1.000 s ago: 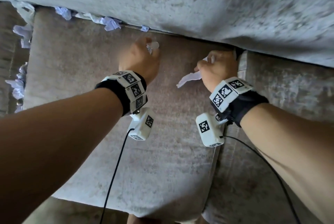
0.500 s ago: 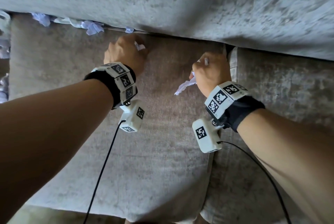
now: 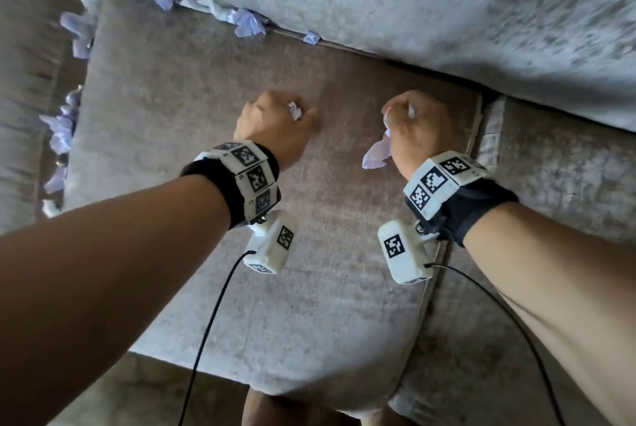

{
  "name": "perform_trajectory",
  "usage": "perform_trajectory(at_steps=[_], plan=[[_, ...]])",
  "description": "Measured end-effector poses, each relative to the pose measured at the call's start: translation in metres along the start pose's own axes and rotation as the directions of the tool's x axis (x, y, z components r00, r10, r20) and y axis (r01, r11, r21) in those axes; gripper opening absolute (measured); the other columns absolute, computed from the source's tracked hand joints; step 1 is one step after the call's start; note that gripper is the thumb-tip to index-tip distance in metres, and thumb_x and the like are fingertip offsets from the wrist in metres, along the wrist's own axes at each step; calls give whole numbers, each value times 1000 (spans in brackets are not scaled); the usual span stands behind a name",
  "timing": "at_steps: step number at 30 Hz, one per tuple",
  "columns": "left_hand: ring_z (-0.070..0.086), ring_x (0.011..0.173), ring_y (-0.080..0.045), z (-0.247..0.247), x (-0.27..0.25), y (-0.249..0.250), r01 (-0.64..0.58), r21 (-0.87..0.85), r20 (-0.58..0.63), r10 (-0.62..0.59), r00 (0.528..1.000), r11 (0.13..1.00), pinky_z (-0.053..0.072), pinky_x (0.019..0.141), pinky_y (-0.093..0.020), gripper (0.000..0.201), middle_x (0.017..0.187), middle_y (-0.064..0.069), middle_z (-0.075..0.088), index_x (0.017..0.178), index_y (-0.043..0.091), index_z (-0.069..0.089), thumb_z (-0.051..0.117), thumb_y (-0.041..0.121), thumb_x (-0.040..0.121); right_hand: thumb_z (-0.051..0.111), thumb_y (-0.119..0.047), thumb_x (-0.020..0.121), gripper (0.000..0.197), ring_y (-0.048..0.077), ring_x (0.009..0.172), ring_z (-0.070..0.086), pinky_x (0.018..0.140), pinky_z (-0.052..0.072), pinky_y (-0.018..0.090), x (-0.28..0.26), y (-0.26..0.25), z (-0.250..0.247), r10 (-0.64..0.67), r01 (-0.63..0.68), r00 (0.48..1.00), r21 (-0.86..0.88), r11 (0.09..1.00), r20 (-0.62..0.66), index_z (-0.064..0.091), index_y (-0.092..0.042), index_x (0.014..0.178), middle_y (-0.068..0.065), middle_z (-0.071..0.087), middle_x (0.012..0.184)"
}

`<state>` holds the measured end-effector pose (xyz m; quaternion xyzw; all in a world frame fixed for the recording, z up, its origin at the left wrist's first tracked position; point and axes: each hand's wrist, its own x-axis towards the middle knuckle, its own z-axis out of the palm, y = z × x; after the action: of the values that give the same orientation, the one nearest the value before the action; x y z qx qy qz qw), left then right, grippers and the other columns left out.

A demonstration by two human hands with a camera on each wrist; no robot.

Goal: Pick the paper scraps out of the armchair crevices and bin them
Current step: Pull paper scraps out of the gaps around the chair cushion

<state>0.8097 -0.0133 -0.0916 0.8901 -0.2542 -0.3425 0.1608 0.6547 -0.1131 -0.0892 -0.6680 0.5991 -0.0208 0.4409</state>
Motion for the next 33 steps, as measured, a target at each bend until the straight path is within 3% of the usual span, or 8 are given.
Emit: perform_trajectory(at_steps=[9, 13, 18, 21, 24, 26, 30, 33], plan=[[67, 74, -19, -22, -63, -23, 56, -113, -27, -60, 998, 992, 58, 67, -33, 17, 73, 5, 70, 73, 26, 68, 56, 33, 82, 51, -35, 86, 19, 14, 64, 57, 56, 37, 26, -26, -12, 5, -141, 157, 983, -142, 977, 120, 59, -19, 79, -4, 60, 70], [67, 79, -20, -40, -83, -27, 90, -145, -44, -97, 994, 985, 56, 67, -30, 16, 79, 6, 71, 72, 29, 68, 58, 34, 83, 50, -39, 91, 21, 17, 68, 55, 54, 31, 24, -27, -26, 7, -166, 198, 970, -189, 962, 175, 56, -19, 85, -1, 61, 77], [67, 84, -20, -52, -61, -30, 64, -164, -58, -75, 996, 984, 55, 71, -30, 15, 80, 6, 72, 73, 30, 68, 59, 35, 84, 51, -29, 92, 14, 14, 73, 62, 61, 38, 20, -9, -50, 23, -140, 178, 965, -164, 970, 221, 58, -19, 97, -2, 69, 84], [67, 78, -20, -54, -38, -39, 26, -198, -52, -37, 998, 980, 58, 70, -35, 15, 75, 6, 71, 73, 29, 68, 59, 36, 83, 55, -14, 86, 17, 18, 93, 65, 70, 46, 24, 4, -58, 46, -162, 196, 973, -221, 955, 164, 60, -22, 100, -3, 71, 99], [65, 75, -21, -51, -20, -58, 12, -212, 0, -12, 1000, 977, 55, 64, -32, 16, 71, 6, 68, 70, 28, 66, 59, 36, 82, 55, -23, 90, 24, 24, 108, 60, 85, 45, 28, 17, -69, 64, -187, 186, 982, -222, 957, 19, 63, -22, 112, 2, 67, 115], [60, 70, -22, -50, -8, -75, 3, -198, 60, 9, 998, 980, 46, 59, -28, 20, 66, 7, 62, 66, 27, 62, 60, 36, 84, 55, -27, 88, 33, 26, 110, 58, 86, 44, 28, 31, -74, 76, -169, 145, 981, -230, 962, -90, 62, -21, 120, 5, 66, 117], [56, 63, -14, -56, 8, -104, -50, -237, 151, 88, 985, 970, 40, 57, -23, 17, 67, 5, 65, 70, 25, 65, 64, 35, 85, 55, -30, 80, 38, 29, 106, 60, 85, 47, 31, 58, -80, 102, -193, 135, 965, -296, 946, -177, 64, -24, 116, 3, 67, 112], [57, 61, -14, -61, 13, -116, -118, -306, 226, 193, 955, 945, 43, 59, -24, 18, 68, 5, 65, 69, 24, 66, 66, 32, 86, 53, -36, 77, 28, 31, 91, 61, 72, 47, 32, 66, -83, 116, -188, 102, 953, -332, 938, -238, 67, -21, 97, 0, 63, 85]])
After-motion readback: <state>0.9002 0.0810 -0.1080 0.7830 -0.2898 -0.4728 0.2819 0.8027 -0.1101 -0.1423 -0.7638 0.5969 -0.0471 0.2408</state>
